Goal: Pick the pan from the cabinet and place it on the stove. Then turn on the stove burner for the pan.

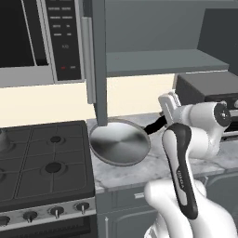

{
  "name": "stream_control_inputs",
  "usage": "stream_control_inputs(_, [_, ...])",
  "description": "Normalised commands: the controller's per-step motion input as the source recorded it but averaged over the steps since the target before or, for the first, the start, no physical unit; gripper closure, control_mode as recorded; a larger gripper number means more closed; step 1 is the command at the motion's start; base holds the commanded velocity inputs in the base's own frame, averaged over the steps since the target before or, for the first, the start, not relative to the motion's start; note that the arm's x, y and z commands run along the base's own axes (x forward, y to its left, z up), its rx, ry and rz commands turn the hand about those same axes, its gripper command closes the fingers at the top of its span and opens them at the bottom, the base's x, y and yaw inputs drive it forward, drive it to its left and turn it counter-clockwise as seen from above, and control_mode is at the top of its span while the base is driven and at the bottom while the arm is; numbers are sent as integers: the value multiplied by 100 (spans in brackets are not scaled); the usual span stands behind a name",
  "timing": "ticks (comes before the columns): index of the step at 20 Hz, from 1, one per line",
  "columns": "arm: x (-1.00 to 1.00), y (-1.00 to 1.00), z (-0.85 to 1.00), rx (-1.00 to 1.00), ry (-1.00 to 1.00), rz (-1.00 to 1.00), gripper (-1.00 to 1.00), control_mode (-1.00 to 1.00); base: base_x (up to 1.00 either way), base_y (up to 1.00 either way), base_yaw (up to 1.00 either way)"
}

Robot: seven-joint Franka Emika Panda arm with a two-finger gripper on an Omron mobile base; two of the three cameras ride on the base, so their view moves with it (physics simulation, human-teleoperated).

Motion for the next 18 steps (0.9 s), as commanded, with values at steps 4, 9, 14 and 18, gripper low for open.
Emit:
stream_control_inputs(4, [5, 39, -50, 3, 0, 6, 100, -100, 0, 0, 0])
stream_control_inputs(9, [4, 42, -52, 3, -2, 5, 100, -100, 0, 0, 0])
stream_control_inputs(14, [9, 46, -51, 1, -2, 1, 100, -100, 0, 0, 0])
stream_control_inputs(18, [14, 48, -48, 0, -2, 0, 100, -100, 0, 0, 0])
